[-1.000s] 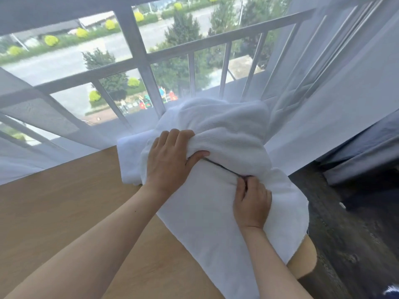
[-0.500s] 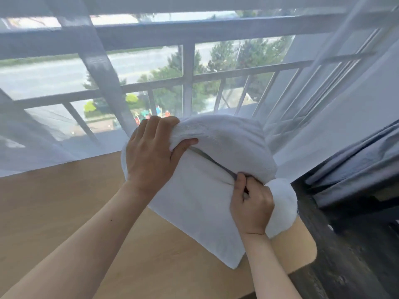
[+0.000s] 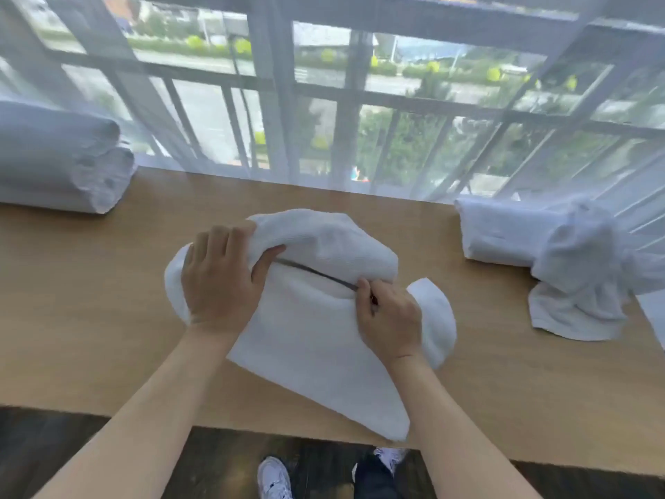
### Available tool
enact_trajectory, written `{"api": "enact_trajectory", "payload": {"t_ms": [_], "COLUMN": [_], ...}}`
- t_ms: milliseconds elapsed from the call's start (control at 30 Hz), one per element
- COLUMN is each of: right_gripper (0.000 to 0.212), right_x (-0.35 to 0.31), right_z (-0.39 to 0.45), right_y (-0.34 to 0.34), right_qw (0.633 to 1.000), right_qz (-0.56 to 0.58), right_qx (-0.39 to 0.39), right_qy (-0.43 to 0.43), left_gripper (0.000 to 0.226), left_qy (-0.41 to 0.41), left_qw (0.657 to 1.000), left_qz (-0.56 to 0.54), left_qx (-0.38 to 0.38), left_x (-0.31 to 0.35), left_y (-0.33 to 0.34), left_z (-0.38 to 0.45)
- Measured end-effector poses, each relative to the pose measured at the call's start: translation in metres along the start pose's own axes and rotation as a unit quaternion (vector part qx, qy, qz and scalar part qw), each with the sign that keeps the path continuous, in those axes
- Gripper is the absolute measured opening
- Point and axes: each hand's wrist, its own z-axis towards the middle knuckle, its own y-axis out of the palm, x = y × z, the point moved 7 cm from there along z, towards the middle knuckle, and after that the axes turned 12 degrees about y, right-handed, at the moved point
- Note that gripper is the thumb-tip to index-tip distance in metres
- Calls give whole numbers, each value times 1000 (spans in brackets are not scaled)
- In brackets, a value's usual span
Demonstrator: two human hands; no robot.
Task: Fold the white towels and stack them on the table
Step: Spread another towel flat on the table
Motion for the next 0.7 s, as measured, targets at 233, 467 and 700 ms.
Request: {"api": "enact_trajectory", "payload": {"t_ms": [233, 467, 700], "right_gripper": [44, 45, 46], "right_x": [-57, -56, -40], "right_z": [-52, -56, -8], "right_y": [127, 156, 170], "right_qw": [976, 954, 953], "right_qz": [-109, -181, -210], "right_qx": [-188, -233, -191], "right_qy": [-32, -51, -107], "left_gripper": [48, 46, 52], "left_qy": [-165, -177, -252], "left_qw": [968, 924, 894], "left_qz": [10, 17, -185], "left_qx": [-187, -339, -322], "left_x": [-115, -131, -149], "left_y": [11, 65, 75], "left_z": [-127, -159, -143]}}
